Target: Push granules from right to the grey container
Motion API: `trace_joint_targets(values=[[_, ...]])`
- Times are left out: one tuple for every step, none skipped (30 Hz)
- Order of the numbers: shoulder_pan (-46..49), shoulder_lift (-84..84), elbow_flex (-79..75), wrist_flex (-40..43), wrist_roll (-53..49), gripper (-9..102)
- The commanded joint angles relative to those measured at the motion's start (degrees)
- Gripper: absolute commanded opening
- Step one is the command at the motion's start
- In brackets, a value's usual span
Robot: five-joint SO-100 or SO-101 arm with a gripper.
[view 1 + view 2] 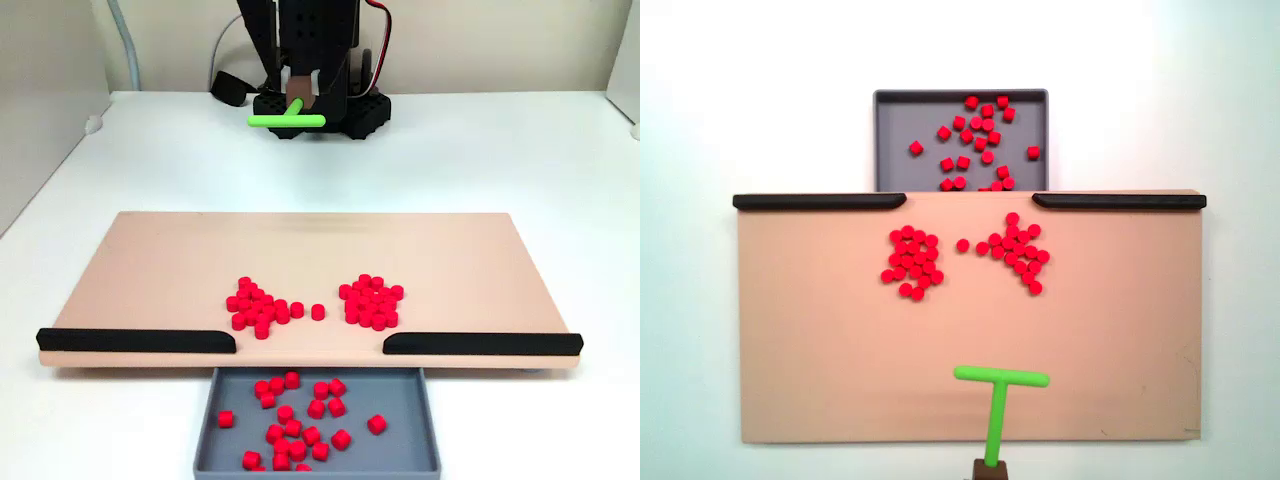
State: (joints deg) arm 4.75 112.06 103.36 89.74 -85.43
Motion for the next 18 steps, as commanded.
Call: trace_joint_targets(values=[[-9.5,-8.8,-1.3,-6.5,-0.8,0],[-9.5,-8.8,-1.3,-6.5,-0.8,0],[-9.5,-8.8,-1.3,-6.5,-0.8,0],[-9.5,-8.8,-1.3,-6.5,-0.8,0],[-9.5,-8.8,-1.3,-6.5,-0.7,0],[-9.5,-8.8,-1.3,-6.5,-0.7,0],[-9.5,-8.8,-1.3,-6.5,-0.6,0],[-9.5,-8.8,-1.3,-6.5,-0.6,0],[-9.5,-8.8,-1.3,-6.5,-0.6,0],[-9.5,-8.8,-1.3,-6.5,-0.6,0],[-9.6,-8.8,-1.3,-6.5,-0.5,0],[-9.6,-8.8,-1.3,-6.5,-0.5,0],[-9.6,-8.8,-1.3,-6.5,-0.5,0],[-9.5,-8.7,-1.3,-6.5,-0.5,0],[-9.5,-8.6,-1.3,-6.5,-0.4,0],[-9.4,-8.6,-1.3,-6.5,-0.4,0],[-9.3,-8.5,-1.3,-6.5,-0.4,0],[-9.2,-8.4,-1.3,-6.5,-0.5,0]])
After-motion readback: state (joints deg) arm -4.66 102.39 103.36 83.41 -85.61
